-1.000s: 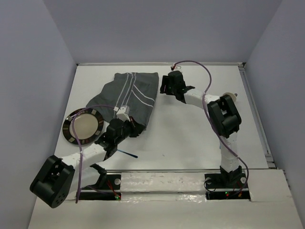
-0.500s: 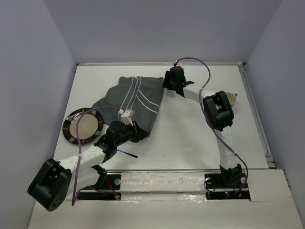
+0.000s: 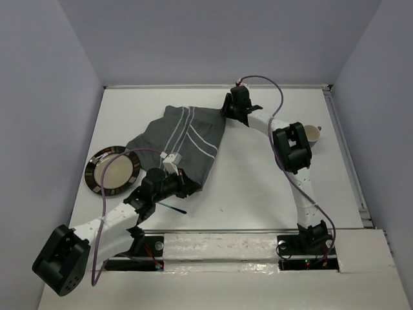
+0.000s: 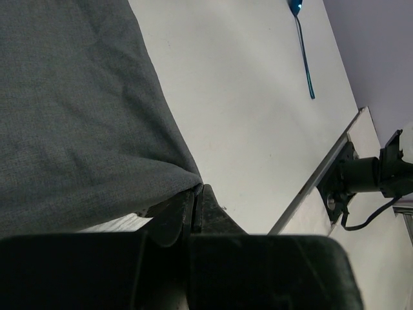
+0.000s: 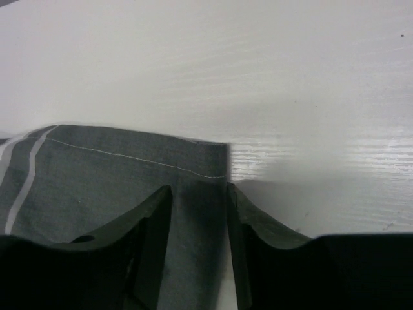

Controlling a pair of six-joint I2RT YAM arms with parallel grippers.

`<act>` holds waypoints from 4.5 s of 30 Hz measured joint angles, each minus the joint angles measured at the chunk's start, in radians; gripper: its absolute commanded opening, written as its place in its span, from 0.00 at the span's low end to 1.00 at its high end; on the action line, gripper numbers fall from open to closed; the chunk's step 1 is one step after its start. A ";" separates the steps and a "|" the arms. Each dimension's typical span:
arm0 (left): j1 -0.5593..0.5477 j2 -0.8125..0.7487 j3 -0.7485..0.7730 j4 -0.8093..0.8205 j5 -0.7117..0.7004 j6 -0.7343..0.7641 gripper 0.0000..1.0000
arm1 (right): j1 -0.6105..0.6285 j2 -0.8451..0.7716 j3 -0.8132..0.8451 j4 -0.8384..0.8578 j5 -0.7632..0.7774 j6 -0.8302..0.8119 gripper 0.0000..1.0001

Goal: Set the dinner table for one person

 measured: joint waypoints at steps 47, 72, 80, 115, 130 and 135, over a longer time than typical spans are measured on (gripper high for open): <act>-0.002 0.098 0.101 -0.135 -0.139 0.026 0.30 | -0.176 -0.524 -0.693 0.179 -0.002 0.071 0.00; -0.042 -0.299 0.077 -0.527 -0.547 -0.374 0.65 | -0.192 -1.010 -1.188 0.231 0.121 0.055 0.00; -0.202 -0.127 0.075 -0.341 -0.634 -0.617 0.66 | -0.192 -1.070 -1.220 0.225 0.118 0.046 0.00; -0.201 0.220 0.110 -0.160 -1.021 -0.851 0.29 | -0.192 -1.139 -1.261 0.223 0.076 0.039 0.00; -0.158 -0.092 0.128 -0.158 -1.027 -0.666 0.00 | -0.192 -1.347 -1.273 0.192 0.075 0.032 0.00; -0.150 -0.126 0.364 -0.207 -1.041 -0.410 0.00 | -0.192 -1.530 -1.217 0.069 0.068 0.008 0.00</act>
